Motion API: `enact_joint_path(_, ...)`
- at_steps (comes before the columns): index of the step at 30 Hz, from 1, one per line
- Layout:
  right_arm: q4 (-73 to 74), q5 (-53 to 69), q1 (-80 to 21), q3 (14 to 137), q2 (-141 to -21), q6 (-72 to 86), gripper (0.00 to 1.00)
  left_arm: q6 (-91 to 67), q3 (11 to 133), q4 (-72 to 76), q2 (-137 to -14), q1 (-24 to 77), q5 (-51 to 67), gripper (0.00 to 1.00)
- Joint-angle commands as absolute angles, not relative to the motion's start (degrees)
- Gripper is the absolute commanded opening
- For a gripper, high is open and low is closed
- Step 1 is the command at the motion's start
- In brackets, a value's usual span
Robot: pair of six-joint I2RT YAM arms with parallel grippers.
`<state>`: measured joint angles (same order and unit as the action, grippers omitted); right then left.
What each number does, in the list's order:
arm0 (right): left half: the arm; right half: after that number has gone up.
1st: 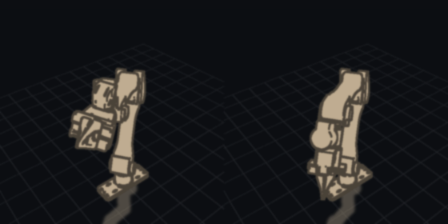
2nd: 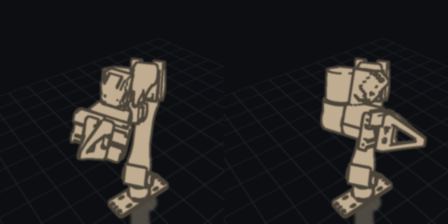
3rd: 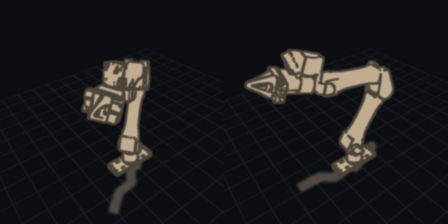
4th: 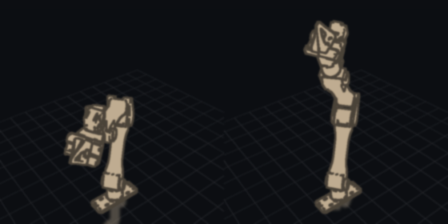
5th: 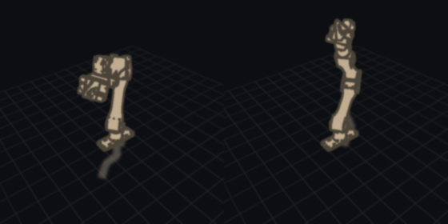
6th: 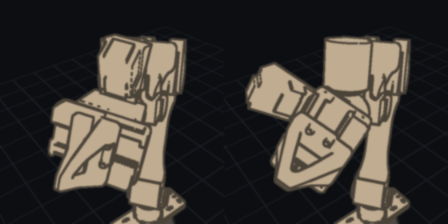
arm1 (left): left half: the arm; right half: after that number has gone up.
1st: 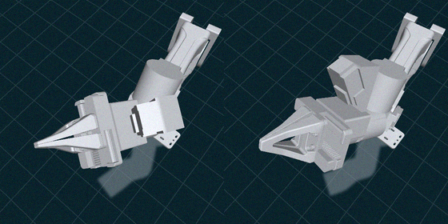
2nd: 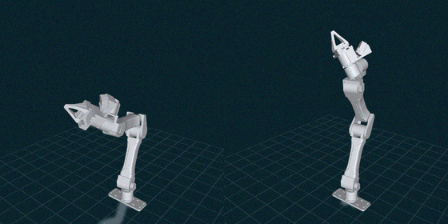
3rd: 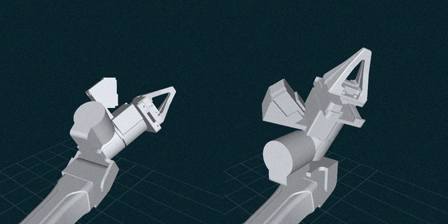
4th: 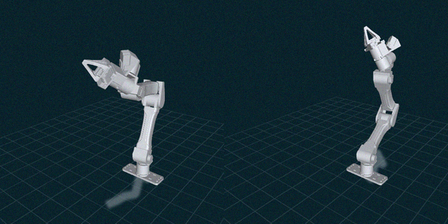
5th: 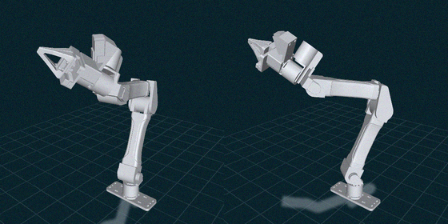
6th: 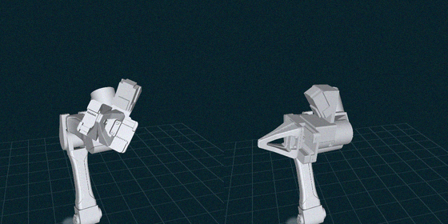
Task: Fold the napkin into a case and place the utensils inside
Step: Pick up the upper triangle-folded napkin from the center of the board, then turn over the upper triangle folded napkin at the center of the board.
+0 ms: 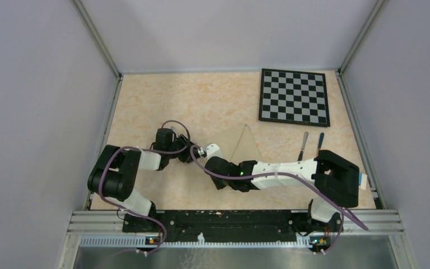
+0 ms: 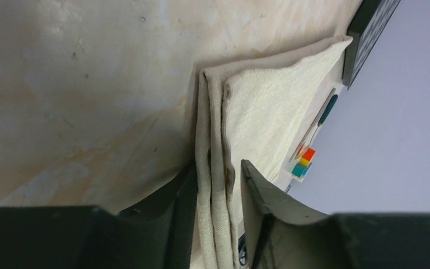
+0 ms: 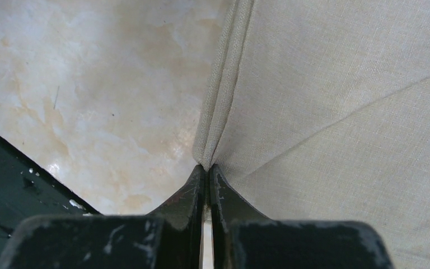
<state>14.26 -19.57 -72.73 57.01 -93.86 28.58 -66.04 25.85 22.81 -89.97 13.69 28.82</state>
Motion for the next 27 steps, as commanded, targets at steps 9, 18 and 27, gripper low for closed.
enact_joint_path(9, 2.45, -3.28, -73.87, 61.16, -94.00, 23.01, 0.00, -52.67, 37.59, -4.47, -75.52, 4.98, 22.34, 0.00)
enact_joint_path(18, -27.97, 31.89, -75.81, 78.79, -108.27, 43.54, 0.00, -29.41, 68.16, -46.72, -54.70, -9.75, -1.43, 0.00)
enact_joint_path(27, -62.73, 39.82, -68.13, 60.44, -115.68, 63.82, 0.00, -26.75, 64.18, -34.19, -65.59, -2.11, -0.39, 0.00)
